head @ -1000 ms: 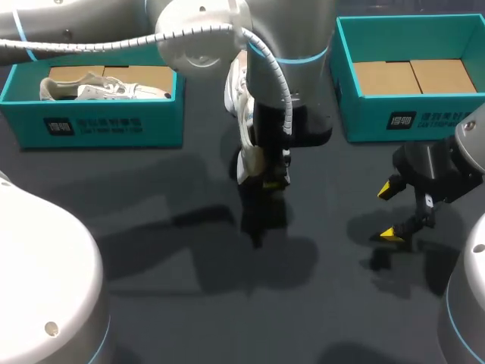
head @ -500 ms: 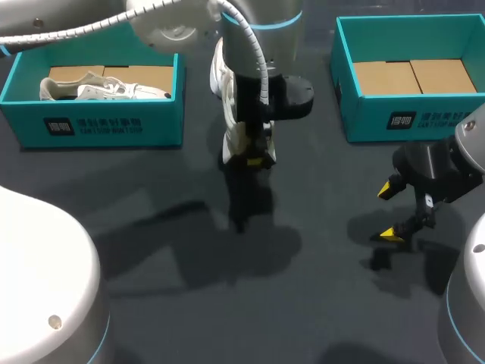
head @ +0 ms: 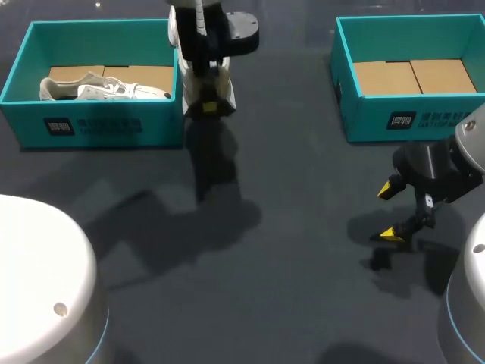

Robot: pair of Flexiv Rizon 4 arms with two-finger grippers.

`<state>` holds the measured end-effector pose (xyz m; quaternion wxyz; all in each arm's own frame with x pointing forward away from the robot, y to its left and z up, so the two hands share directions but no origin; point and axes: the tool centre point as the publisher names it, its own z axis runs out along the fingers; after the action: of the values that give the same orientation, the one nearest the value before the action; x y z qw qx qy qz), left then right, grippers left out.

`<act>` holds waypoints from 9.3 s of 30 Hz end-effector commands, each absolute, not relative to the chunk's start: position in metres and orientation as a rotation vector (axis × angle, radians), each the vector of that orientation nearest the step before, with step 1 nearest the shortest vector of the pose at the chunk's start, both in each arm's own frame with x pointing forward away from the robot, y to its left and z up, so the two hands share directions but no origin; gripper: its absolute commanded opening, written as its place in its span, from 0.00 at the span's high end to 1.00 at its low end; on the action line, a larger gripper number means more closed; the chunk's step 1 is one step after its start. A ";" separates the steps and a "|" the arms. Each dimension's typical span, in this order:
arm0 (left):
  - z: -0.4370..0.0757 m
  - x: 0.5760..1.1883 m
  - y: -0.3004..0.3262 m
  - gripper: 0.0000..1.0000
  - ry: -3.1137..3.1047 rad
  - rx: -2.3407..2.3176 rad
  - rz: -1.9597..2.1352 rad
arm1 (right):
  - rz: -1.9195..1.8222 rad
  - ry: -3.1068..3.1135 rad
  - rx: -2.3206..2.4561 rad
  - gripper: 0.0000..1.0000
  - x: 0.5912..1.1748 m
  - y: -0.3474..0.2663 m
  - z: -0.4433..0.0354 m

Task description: Take the shoe out of the shoebox, open the shoe tongue, remove and reinsert the insole, then place the shoe into the shoebox

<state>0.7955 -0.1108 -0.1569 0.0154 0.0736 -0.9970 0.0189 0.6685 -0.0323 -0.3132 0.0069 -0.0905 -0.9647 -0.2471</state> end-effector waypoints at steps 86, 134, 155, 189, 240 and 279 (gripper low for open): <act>-0.168 1.124 0.278 1.00 -2.883 -0.550 -0.196 | -0.769 -3.022 -0.285 0.00 0.667 -0.032 -0.313; -0.197 1.146 0.306 1.00 -2.353 -2.020 -0.403 | -0.769 -3.022 -0.285 0.00 0.667 -0.032 -0.313; -0.233 1.164 0.300 1.00 -2.254 -2.006 -0.388 | -0.769 -3.022 -0.285 0.00 0.667 -0.032 -0.313; -0.284 1.165 0.289 1.00 -2.174 -2.004 -0.353 | -0.769 -3.022 -0.285 0.00 0.667 -0.032 -0.313; -0.346 1.186 0.271 1.00 -2.145 -2.079 -0.364 | -0.769 -3.022 -0.285 0.00 0.667 -0.032 -0.313; -0.372 1.188 0.274 0.55 -2.178 -2.079 -0.185 | -0.769 -3.022 -0.285 0.00 0.667 -0.032 -0.313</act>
<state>1.1852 0.2726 -0.3724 0.0612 -0.6873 -0.7209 -0.0644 0.6685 -0.0322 -0.3132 0.0070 -0.0904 -0.9647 -0.2471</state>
